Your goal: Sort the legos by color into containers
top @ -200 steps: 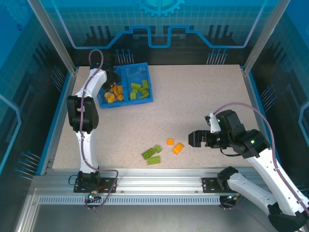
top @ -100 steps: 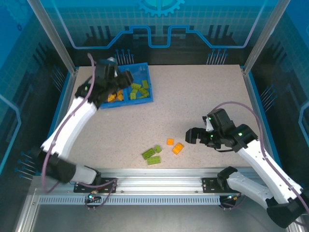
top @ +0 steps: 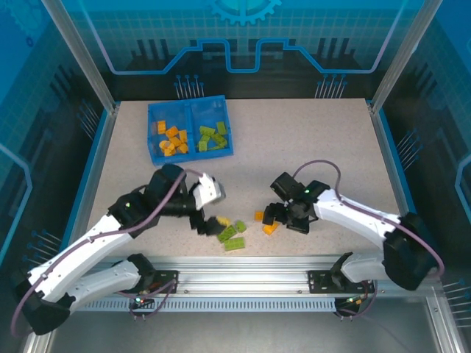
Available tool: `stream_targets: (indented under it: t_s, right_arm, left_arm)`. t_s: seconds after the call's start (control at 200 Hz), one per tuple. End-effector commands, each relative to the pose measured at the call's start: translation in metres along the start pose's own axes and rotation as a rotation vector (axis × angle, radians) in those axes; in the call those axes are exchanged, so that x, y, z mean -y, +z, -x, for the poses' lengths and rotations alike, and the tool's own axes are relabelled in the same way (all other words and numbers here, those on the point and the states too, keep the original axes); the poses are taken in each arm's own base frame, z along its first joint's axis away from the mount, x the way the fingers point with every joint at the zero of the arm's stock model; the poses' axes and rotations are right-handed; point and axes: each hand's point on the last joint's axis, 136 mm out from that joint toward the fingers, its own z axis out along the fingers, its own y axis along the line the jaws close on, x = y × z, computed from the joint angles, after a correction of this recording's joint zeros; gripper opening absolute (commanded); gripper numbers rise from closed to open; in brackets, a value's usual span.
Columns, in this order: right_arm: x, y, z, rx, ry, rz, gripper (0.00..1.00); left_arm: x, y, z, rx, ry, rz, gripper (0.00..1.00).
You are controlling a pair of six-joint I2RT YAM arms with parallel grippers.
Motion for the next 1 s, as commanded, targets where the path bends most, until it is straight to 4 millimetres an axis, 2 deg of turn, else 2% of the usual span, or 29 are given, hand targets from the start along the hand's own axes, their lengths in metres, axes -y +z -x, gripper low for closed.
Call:
stream_targets:
  t_s: [0.0, 0.145, 0.16, 0.185, 0.325, 0.45, 0.47, 0.56, 0.685, 0.79, 0.89, 0.935, 0.996]
  right_arm:
    - [-0.016, 0.010, 0.013, 0.033, 0.031, -0.003, 0.85]
    - [-0.017, 0.031, 0.016, 0.012, 0.031, -0.034, 0.81]
    - [-0.024, 0.028, 0.021, 0.022, 0.029, -0.019, 0.81]
    - [-0.026, 0.029, 0.021, 0.020, 0.027, -0.019, 0.81]
    - [-0.019, 0.042, 0.020, 0.004, 0.048, -0.050, 0.76]
    - [-0.013, 0.046, 0.021, 0.012, 0.068, -0.081, 0.61]
    - [-0.003, 0.050, 0.015, 0.004, 0.075, -0.108, 0.58]
    - [0.009, 0.046, 0.015, 0.032, 0.092, -0.135, 0.52]
    - [0.016, 0.026, 0.022, 0.107, 0.088, -0.117, 0.40]
    - [0.016, 0.001, 0.030, 0.180, 0.077, -0.084, 0.38]
    - [0.003, -0.031, 0.041, 0.269, 0.024, -0.016, 0.32]
    - [-0.002, -0.042, 0.044, 0.303, -0.016, 0.006, 0.30]
    - [-0.020, -0.072, 0.053, 0.381, -0.081, 0.049, 0.29]
  left_arm:
    - [0.042, 0.006, -0.034, -0.076, 0.269, -0.182, 0.99]
    - [0.049, 0.009, -0.043, -0.103, 0.312, -0.217, 0.99]
    - [0.049, 0.009, -0.044, -0.107, 0.315, -0.221, 0.99]
    - [0.050, 0.009, -0.044, -0.107, 0.322, -0.222, 0.99]
    - [0.052, 0.012, -0.052, -0.116, 0.374, -0.230, 0.99]
    - [0.052, 0.015, -0.059, -0.129, 0.404, -0.228, 0.99]
    - [0.052, 0.015, -0.059, -0.129, 0.405, -0.229, 0.99]
    - [0.053, 0.016, -0.060, -0.129, 0.414, -0.234, 0.99]
    - [0.054, 0.016, -0.061, -0.116, 0.431, -0.228, 0.99]
    - [0.051, 0.016, -0.060, -0.099, 0.446, -0.198, 0.99]
    - [0.041, 0.014, -0.052, -0.064, 0.447, -0.119, 0.99]
    - [0.036, 0.011, -0.041, -0.017, 0.451, -0.068, 0.99]
    - [0.024, 0.005, -0.025, 0.061, 0.430, 0.033, 0.99]
